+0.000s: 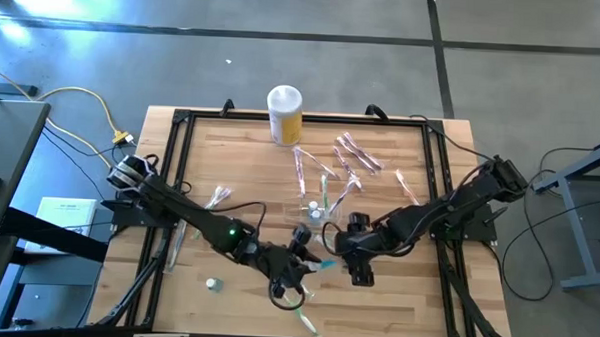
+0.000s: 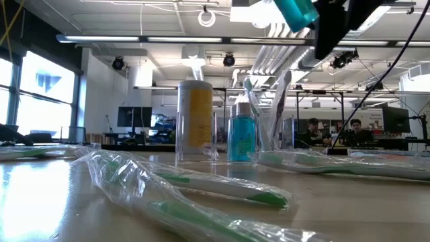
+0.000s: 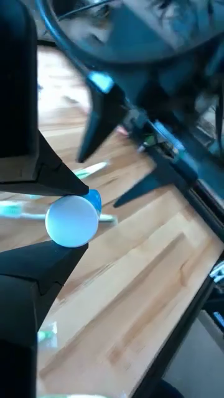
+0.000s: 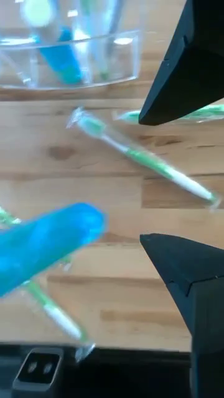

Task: Pick & Place toothbrushing station
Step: Put the mouthwash bottle into the transparent organizer

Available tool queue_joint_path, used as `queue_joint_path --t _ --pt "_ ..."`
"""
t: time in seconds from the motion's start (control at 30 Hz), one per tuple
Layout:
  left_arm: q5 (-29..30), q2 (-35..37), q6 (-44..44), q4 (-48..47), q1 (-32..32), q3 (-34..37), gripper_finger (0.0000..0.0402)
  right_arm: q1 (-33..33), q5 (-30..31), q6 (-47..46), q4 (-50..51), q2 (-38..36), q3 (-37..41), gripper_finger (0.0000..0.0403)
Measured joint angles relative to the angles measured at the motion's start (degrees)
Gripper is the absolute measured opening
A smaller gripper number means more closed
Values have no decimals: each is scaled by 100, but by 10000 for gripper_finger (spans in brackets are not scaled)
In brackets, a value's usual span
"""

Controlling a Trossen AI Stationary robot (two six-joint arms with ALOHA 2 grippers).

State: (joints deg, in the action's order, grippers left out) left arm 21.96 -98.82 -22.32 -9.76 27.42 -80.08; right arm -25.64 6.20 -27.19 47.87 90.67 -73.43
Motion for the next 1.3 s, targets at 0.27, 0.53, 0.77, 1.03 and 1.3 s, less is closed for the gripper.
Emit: queue_joint_path --t 0.27,0.53,0.77,1.03,1.3 --pt "326 128 1116 -2018 -9 -875 92 -360 831 -944 802 2 0 291" --pt "-152 118 2141 -3753 -747 -1533 92 -1002 3179 -2010 2370 4 0 291" --pt "-1150 121 2489 -4027 -1857 -1579 92 -1451 4629 -2775 2902 4 2 291" --pt "-1453 25 3299 -3971 -2545 -1579 92 -1612 4879 -2873 2901 4 15 291" --pt "-1574 -92 3800 -4077 -2586 -1576 92 -1591 4941 -2874 2787 7 372 291"
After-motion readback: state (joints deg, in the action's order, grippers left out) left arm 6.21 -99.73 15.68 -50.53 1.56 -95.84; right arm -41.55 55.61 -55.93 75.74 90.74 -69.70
